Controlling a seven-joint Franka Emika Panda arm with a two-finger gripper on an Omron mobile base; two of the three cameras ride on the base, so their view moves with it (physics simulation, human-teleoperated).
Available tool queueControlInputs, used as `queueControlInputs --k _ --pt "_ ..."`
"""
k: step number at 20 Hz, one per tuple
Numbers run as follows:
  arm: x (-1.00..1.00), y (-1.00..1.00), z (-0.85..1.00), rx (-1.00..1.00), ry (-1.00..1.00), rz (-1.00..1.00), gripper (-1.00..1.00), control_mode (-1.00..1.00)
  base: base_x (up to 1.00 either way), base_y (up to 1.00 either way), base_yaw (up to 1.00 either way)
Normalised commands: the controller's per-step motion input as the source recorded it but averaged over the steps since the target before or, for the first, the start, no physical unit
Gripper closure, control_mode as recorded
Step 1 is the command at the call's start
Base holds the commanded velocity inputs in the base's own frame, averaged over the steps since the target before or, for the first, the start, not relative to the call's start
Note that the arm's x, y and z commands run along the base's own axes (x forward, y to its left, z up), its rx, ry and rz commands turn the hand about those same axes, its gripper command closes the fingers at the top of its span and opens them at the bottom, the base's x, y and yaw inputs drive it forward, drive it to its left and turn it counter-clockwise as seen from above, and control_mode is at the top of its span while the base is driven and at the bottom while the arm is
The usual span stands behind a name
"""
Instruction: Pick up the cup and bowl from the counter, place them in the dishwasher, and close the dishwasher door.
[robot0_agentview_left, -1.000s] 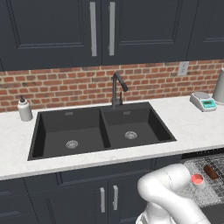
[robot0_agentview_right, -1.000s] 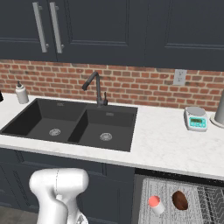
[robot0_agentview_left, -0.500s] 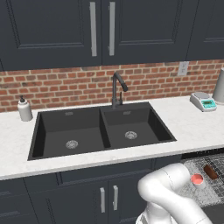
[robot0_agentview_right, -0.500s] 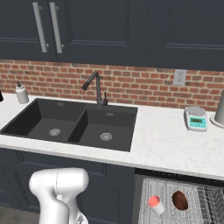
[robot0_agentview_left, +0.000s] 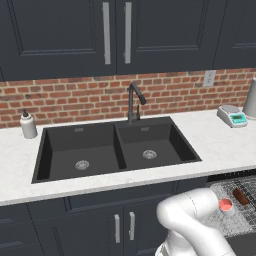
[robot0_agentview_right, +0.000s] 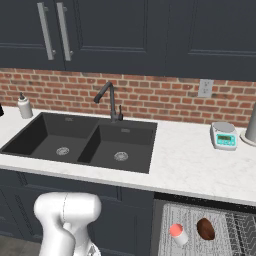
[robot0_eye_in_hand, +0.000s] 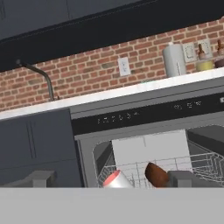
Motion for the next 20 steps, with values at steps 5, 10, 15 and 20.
queueControlInputs --k 5,10,15,20 --pt "0.0 -0.15 -0.42 0.0 0.0 -0.04 -1.0 -1.0 0.0 0.0 0.0" --pt "0.02 -0.25 -0.65 0.0 0.0 0.0 -1.0 -1.0 0.0 0.0 0.0" --pt "0.0 -0.39 -0.53 0.0 -0.06 0.0 -1.0 -1.0 0.0 0.0 0.0" --pt "-0.02 -0.52 -0.57 0.0 -0.04 0.0 -1.0 -1.0 0.0 0.0 0.0"
